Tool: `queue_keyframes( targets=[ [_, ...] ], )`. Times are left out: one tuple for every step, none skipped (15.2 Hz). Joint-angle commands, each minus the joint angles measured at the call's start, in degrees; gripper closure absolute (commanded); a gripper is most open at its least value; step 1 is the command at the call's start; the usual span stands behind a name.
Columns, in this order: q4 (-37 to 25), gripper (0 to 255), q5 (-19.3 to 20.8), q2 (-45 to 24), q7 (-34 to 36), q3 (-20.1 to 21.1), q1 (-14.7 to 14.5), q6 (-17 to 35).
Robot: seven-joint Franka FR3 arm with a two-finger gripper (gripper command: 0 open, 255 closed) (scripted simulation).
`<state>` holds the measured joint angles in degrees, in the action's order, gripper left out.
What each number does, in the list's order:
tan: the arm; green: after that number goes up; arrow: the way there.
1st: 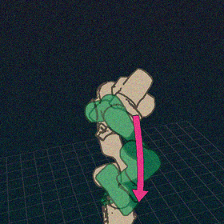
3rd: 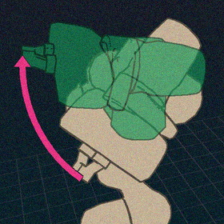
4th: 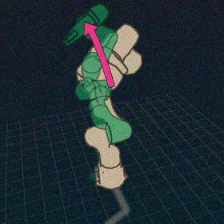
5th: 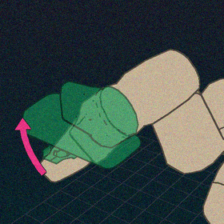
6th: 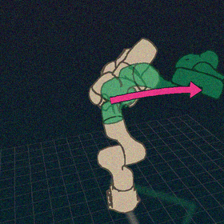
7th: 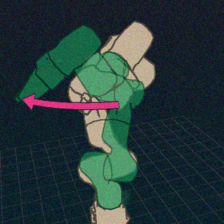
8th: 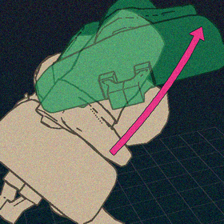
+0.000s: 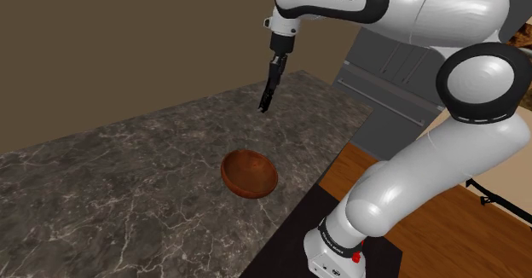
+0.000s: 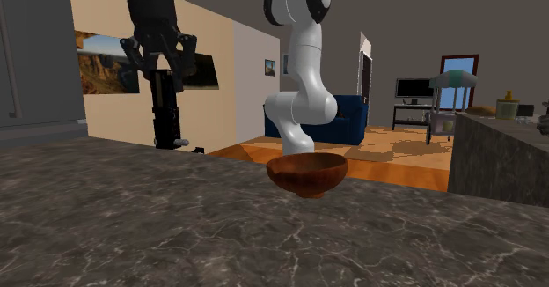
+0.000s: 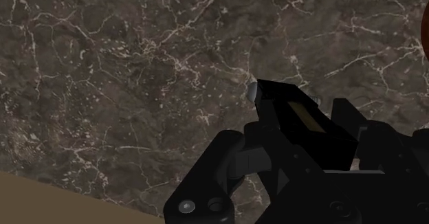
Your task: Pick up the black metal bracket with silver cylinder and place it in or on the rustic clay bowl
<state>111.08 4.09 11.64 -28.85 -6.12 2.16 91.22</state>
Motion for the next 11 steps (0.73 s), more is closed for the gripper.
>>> queue_keyframes(
  targets=[
    [-2.0,255,0.0,-0.3,-0.2,-0.1,0.0,-1.7],
    [-2.8,255,0.0,-0.3,-0.3,0.0,0.0,-2.5],
    [-3.7,255,0.0,-0.4,-0.3,0.0,0.0,-3.3],
    [-4.6,255,0.0,-0.5,-0.3,0.0,0.0,-4.0],
    [-5.5,255,0.0,-0.6,-0.4,0.0,0.0,-4.8],
    [-6.4,255,-0.1,-0.8,-0.4,0.0,0.0,-5.6],
    [-6.7,255,-0.1,-0.8,-0.5,0.0,0.0,-5.9],
    [-5.5,255,-0.2,0.7,0.7,0.7,-0.4,-6.2],
    [-4.3,255,-0.4,2.1,1.8,1.4,-0.9,-6.6],
    [-3.3,255,-0.7,3.5,2.9,2.1,-1.3,-7.0],
    [-2.2,255,-0.9,4.9,4.1,2.8,-1.7,-7.4]
  ],
)
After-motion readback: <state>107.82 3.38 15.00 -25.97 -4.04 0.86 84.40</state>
